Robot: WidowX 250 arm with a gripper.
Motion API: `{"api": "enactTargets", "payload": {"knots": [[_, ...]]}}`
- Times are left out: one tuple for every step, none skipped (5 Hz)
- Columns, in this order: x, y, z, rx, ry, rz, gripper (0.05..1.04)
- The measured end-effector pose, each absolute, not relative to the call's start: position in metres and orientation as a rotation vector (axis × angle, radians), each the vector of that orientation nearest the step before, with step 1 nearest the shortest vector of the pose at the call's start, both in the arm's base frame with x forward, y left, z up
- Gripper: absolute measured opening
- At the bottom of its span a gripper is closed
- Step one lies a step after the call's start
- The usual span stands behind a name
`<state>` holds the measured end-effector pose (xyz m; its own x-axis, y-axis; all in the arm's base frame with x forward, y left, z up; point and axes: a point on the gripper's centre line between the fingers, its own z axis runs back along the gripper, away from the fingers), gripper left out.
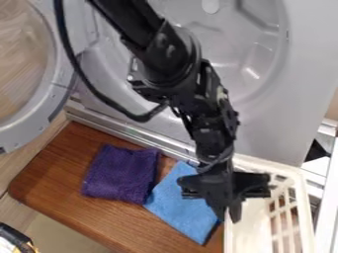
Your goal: Move the white basket to the right side of the table
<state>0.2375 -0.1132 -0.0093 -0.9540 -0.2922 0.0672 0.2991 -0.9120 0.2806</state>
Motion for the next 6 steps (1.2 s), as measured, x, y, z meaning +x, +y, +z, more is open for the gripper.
{"api": "enactTargets", "payload": {"knots": [[0.235,-0.116,-0.021,-0.066,-0.417,-2.821,0.088],[0.239,-0.119,-0.027,-0.072,-0.430,-2.824,0.088],[0.245,-0.122,-0.037,-0.107,-0.448,-2.840,0.121],[0.249,-0.121,-0.036,-0.100,-0.443,-2.804,0.314],[0.252,-0.117,-0.035,-0.103,-0.445,-2.777,0.614],[0.253,-0.117,-0.035,-0.110,-0.437,-2.776,0.913]]}}
